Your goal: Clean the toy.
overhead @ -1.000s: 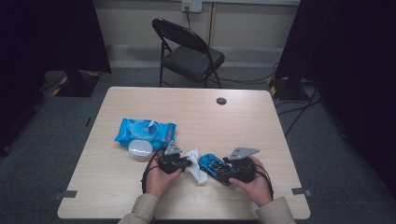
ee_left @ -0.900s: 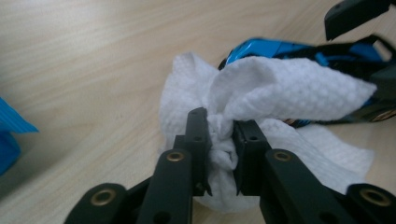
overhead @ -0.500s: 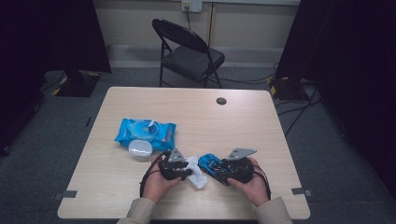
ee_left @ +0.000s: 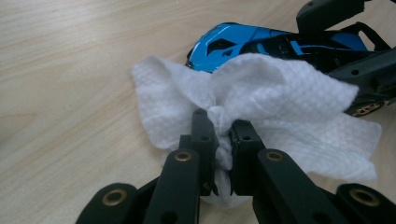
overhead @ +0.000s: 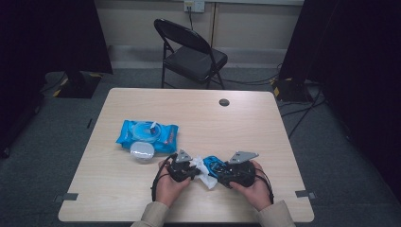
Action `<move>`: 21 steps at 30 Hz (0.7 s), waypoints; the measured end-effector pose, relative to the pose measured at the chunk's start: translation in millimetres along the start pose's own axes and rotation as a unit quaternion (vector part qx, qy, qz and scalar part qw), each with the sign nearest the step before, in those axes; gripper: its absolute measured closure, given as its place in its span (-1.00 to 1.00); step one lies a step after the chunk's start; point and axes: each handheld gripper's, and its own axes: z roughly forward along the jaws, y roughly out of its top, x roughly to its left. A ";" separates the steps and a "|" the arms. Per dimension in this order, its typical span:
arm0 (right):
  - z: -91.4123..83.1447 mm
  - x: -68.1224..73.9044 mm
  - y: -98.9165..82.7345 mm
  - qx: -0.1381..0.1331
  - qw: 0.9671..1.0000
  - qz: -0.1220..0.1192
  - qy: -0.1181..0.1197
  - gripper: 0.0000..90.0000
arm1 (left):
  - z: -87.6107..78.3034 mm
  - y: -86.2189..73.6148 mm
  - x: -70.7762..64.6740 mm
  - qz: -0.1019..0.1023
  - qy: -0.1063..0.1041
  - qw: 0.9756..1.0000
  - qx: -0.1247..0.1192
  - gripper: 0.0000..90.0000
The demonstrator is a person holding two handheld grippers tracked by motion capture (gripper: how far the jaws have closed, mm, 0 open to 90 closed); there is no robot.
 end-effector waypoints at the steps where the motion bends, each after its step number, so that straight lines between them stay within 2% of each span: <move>1: 0.0 0.1 -0.3 -0.001 1.000 -0.002 -0.001 -0.04 | -0.4 -0.7 -2.4 -0.001 0.000 1.000 0.000 0.85; 4: 0.1 -0.5 -1.1 -0.004 1.000 0.000 0.001 -0.04 | -1.6 -1.8 -7.9 0.004 -0.005 1.000 0.006 0.85; 9: -0.4 0.8 -2.0 -0.006 1.000 -0.003 -0.002 -0.03 | 1.3 -4.1 -18.0 0.011 -0.013 1.000 0.001 0.85; 12: -0.4 0.6 -1.9 -0.006 1.000 -0.001 -0.002 -0.03 | 5.0 -3.1 -25.5 0.021 -0.020 1.000 0.003 0.85; 13: -0.5 0.9 -1.6 -0.005 1.000 -0.001 -0.002 -0.03 | 5.8 -2.3 -27.8 0.026 -0.017 1.000 0.005 0.85; 16: -0.7 0.9 -1.8 -0.004 1.000 -0.002 -0.003 -0.03 | 6.7 -1.6 -30.0 0.029 -0.017 0.999 0.007 0.85; 21: -0.4 0.6 -2.2 -0.007 1.000 -0.001 -0.002 -0.03 | 10.0 -2.0 -37.1 0.031 -0.032 0.999 0.006 0.85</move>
